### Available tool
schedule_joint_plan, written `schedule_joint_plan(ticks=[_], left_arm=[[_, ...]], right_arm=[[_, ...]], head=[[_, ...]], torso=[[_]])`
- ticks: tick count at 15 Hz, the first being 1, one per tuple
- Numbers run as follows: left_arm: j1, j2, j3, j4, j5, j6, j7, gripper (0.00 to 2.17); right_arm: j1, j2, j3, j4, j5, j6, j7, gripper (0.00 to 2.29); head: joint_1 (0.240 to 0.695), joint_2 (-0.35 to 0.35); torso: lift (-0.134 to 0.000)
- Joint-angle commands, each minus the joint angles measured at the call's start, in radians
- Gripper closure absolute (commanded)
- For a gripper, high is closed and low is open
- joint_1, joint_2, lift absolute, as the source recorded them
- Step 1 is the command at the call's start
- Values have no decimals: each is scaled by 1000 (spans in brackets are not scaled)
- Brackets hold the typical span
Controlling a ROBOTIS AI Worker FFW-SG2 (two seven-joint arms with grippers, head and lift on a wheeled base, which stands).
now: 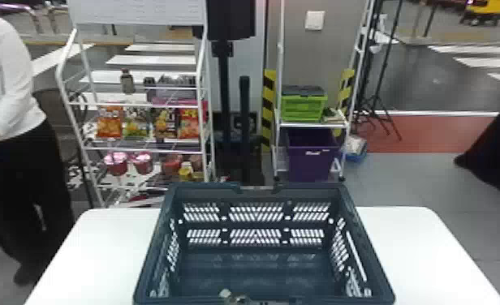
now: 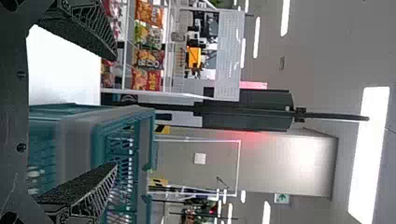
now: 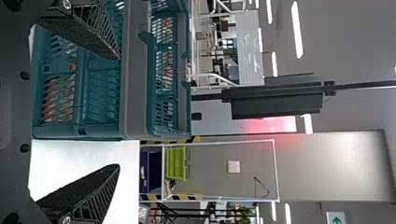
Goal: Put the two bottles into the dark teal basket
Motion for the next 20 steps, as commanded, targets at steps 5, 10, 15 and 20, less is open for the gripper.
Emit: schedule_joint_plan(ticks=[5,10,15,20], left_arm=[[12,-7,-45,107,-93,-139,35,87],[9,-7,-58,116,-108,-135,42,83],[16,-7,-56,124,-110,-135,44,83],[40,-7,-51,112,-110,-142,44,73]], right_arm=[[7,4,-14,-2,-15,43,49,53],[18,6,-17,-13,-24,25,49,53],[10,16,-14,-12,-24,22,69,53],[-8,16,-12,-15,-24,49,95,53]], head=[[499,0],[499,0],[499,0],[499,0]], torso=[[0],[0],[0],[0]])
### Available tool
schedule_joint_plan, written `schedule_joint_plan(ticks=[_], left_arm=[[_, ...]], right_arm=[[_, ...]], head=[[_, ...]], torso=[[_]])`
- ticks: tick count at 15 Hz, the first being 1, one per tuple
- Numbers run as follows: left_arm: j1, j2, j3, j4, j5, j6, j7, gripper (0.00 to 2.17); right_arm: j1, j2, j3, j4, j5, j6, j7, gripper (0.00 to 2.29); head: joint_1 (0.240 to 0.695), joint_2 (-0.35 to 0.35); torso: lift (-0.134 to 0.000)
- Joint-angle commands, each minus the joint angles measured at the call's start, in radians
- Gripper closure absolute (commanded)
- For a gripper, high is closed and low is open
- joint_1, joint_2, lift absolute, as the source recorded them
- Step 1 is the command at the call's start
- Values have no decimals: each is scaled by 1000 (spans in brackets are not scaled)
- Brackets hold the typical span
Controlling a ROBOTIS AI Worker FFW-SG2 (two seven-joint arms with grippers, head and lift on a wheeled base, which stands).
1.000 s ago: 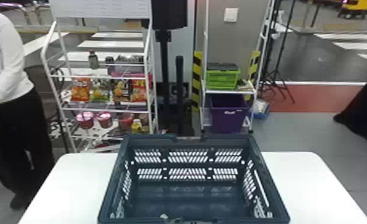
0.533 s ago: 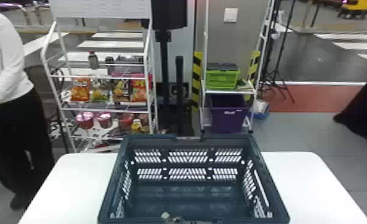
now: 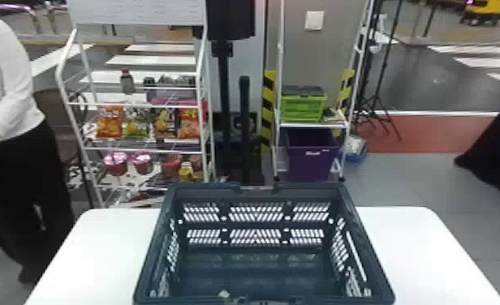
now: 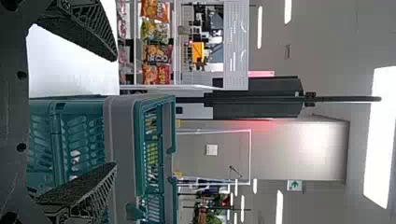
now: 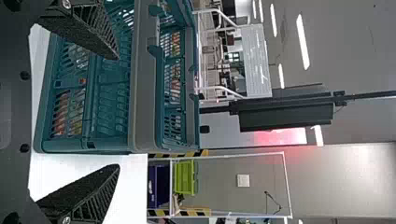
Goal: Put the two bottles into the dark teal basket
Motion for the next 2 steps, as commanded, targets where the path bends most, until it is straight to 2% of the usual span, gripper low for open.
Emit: schedule_joint_plan(ticks=[1,2], left_arm=[[10,-7,3,-1,0,-5,0,73],[11,-7,3,-1,0,-8,0,73]], right_arm=[[-5,0,3,-3,0,5,5,53],[-8,0,4,-3,0,5,5,53]], head=[[499,0],[499,0]], torso=[[0],[0]])
